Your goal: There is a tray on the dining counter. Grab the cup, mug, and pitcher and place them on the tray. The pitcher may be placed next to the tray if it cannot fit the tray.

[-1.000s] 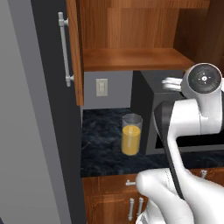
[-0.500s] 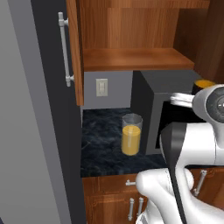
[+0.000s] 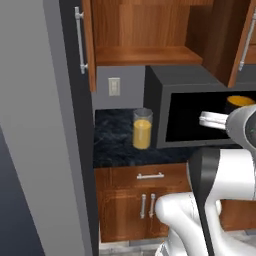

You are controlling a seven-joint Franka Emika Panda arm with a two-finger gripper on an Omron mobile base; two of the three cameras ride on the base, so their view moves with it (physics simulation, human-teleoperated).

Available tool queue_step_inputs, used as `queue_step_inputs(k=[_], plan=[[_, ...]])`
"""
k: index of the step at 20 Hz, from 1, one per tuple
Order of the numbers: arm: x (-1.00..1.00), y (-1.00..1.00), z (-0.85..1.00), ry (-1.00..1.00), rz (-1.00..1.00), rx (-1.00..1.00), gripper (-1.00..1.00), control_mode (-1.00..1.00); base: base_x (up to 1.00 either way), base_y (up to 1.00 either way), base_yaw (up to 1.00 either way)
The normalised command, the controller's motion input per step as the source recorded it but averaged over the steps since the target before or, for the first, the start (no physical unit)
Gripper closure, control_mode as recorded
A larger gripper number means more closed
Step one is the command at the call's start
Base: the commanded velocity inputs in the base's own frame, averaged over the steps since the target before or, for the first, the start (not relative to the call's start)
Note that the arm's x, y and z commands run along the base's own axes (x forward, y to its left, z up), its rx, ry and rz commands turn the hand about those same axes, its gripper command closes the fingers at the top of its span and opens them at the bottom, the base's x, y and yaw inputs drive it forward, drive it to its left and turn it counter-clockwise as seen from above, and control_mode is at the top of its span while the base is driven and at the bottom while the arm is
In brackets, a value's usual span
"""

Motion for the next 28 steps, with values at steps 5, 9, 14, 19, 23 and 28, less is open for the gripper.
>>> queue_step_inputs(k=[5, 9, 14, 19, 23, 28], plan=[[0.0, 0.0, 0.0, 0.0, 0.0, 0.0, 1.0, 1.0, -0.62, -0.31, -0.18], [0.0, 0.0, 0.0, 0.0, 0.0, 0.0, 1.0, 1.0, 0.05, -0.47, -0.72], [0.0, 0.0, 0.0, 0.0, 0.0, 0.0, 1.0, 1.0, 0.16, -0.53, -0.85], [0.0, 0.0, 0.0, 0.0, 0.0, 0.0, 1.0, 1.0, 0.15, -0.64, -0.84], [0.0, 0.0, 0.0, 0.0, 0.0, 0.0, 1.0, 1.0, 0.2, -0.67, -0.79], [0.0, 0.0, 0.0, 0.0, 0.0, 0.0, 1.0, 1.0, 0.58, -0.53, -0.57]])
